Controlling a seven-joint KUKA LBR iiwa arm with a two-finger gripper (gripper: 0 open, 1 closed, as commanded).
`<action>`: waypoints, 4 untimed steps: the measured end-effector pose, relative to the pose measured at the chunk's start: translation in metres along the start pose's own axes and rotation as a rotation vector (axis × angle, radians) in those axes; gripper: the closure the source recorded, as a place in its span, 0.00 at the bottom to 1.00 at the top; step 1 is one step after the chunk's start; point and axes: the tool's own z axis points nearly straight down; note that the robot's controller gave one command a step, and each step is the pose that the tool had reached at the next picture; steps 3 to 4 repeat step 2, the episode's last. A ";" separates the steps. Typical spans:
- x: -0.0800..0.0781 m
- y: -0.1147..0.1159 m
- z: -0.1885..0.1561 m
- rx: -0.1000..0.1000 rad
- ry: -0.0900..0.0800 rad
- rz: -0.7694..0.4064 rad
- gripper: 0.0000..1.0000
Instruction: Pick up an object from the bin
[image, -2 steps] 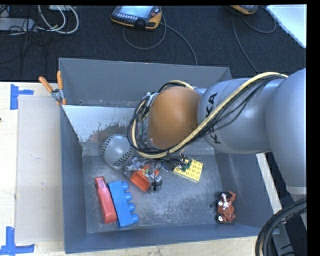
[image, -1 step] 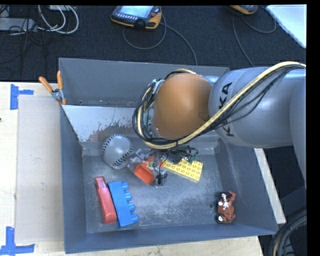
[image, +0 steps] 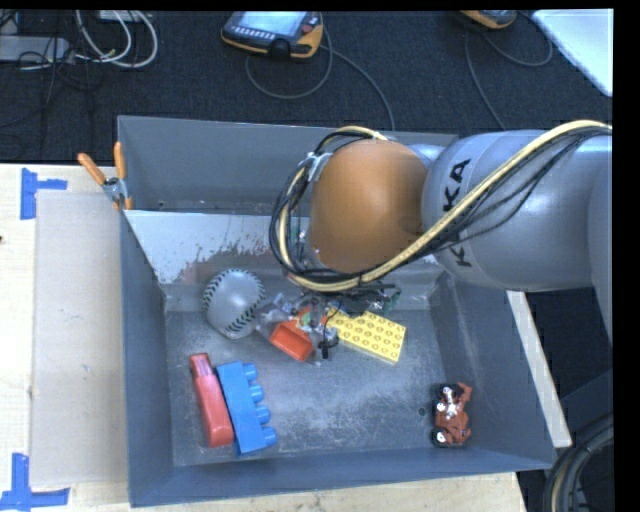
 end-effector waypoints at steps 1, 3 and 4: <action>-0.004 -0.003 -0.018 -0.020 0.014 -0.254 1.00; -0.003 -0.005 -0.074 -0.011 0.006 -0.181 1.00; -0.003 -0.005 -0.074 -0.011 0.006 -0.181 1.00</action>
Offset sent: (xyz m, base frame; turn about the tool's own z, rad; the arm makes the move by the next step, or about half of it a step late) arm 0.0006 -0.0125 0.2193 0.1244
